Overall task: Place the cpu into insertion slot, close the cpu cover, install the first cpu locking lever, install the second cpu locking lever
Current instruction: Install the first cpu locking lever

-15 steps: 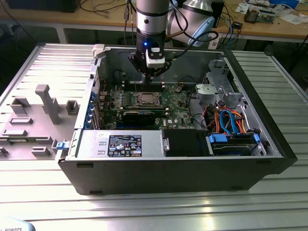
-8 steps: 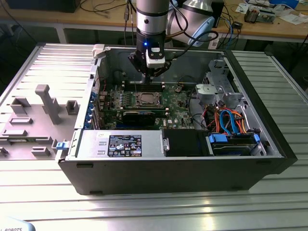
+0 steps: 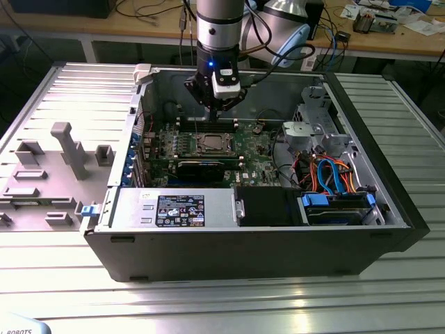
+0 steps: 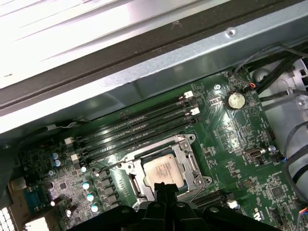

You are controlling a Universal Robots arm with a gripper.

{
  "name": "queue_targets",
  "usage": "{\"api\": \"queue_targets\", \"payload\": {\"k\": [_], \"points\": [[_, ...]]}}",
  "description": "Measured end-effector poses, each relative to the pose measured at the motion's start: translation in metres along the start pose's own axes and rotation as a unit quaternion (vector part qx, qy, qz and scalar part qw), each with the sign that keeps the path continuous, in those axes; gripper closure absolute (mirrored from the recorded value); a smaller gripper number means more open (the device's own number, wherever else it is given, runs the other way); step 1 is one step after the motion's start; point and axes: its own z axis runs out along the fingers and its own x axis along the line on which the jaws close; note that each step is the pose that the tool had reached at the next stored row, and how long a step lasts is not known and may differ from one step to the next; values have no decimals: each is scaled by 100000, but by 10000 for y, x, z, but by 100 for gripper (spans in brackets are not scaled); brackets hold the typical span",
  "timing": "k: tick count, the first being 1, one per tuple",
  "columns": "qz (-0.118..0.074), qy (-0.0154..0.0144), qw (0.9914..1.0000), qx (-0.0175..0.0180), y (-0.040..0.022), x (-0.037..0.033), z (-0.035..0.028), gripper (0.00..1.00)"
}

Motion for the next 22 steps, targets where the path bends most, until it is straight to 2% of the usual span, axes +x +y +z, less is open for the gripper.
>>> {"api": "queue_targets", "payload": {"k": [2, 5, 7, 9, 12, 16, 19, 20, 21, 22], "points": [[-1970, 41, 99981, 3, 0, 0, 4, 89], [-3558, 43, 99937, -20, -2, 7, 7, 89], [-3694, -422, 99931, -164, -24, 70, 9, 89], [-4452, -609, 99899, -224, -24, 70, 15, 89], [-7503, -814, 99714, -334, -25, 70, 30, 89], [-11492, -854, 99333, -401, -25, 70, 45, 89], [-14071, -831, 99001, -439, -25, 70, 51, 89], [-15291, -816, 98820, -458, -25, 70, 55, 89], [-16050, -806, 98699, -469, -25, 70, 56, 89], [-17081, -789, 98526, -477, -25, 70, 58, 89]]}}
